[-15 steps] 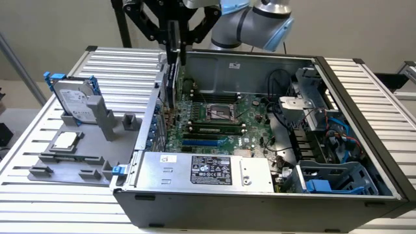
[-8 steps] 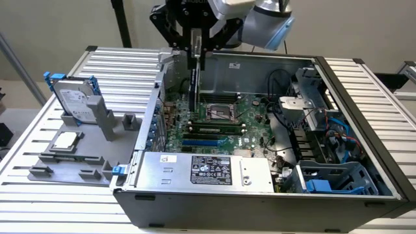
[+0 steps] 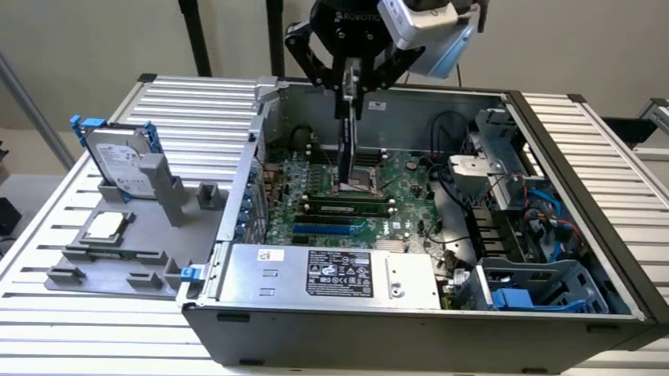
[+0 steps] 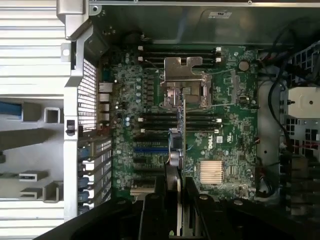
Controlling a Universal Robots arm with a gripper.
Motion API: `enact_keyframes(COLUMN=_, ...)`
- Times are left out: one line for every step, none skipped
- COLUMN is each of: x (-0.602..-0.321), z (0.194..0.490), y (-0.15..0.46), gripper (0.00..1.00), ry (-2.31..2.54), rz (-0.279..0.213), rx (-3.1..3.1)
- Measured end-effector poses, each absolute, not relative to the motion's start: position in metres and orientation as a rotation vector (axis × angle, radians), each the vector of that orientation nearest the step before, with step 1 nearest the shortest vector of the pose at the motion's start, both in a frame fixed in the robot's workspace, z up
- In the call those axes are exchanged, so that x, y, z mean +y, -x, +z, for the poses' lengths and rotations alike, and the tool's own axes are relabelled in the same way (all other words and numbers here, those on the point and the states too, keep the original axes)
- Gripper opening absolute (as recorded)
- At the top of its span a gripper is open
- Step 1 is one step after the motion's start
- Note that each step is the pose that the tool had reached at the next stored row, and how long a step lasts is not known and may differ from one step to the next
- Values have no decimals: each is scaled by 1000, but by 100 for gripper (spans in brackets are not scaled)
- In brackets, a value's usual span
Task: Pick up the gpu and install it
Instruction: 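Pick up the gpu and move the gpu toward the slot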
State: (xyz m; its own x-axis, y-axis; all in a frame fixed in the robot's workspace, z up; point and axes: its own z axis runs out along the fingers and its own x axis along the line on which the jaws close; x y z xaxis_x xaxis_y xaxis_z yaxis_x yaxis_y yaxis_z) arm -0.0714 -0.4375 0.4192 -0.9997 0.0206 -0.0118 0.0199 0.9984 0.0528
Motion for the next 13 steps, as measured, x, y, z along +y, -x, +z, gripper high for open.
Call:
enact_keyframes(x=-437, z=417, y=67, gripper=0, ry=-32, rz=82, rx=3128)
enact_keyframes(x=-436, z=416, y=64, gripper=0, ry=-32, rz=82, rx=3128)
enact_keyframes(x=-436, z=414, y=62, gripper=0, ry=-32, rz=83, rx=3128)
enact_keyframes(x=-436, z=412, y=61, gripper=0, ry=-31, rz=83, rx=3128)
enact_keyframes(x=-436, z=411, y=61, gripper=0, ry=-32, rz=81, rx=3128)
enact_keyframes(x=-436, z=411, y=61, gripper=0, ry=-32, rz=79, rx=3128)
enact_keyframes(x=-436, z=411, y=61, gripper=0, ry=-32, rz=79, rx=3128)
enact_keyframes(x=-436, z=411, y=61, gripper=0, ry=-32, rz=79, rx=3128)
enact_keyframes(x=-436, z=411, y=61, gripper=0, ry=-31, rz=79, rx=3128)
enact_keyframes(x=-436, z=411, y=61, gripper=0, ry=-31, rz=79, rx=3128)
enact_keyframes(x=-436, z=411, y=61, gripper=0, ry=-31, rz=79, rx=3128)
enact_keyframes(x=-436, z=411, y=61, gripper=0, ry=-31, rz=79, rx=3128)
enact_keyframes(x=-436, z=411, y=61, gripper=0, ry=-31, rz=79, rx=3128)
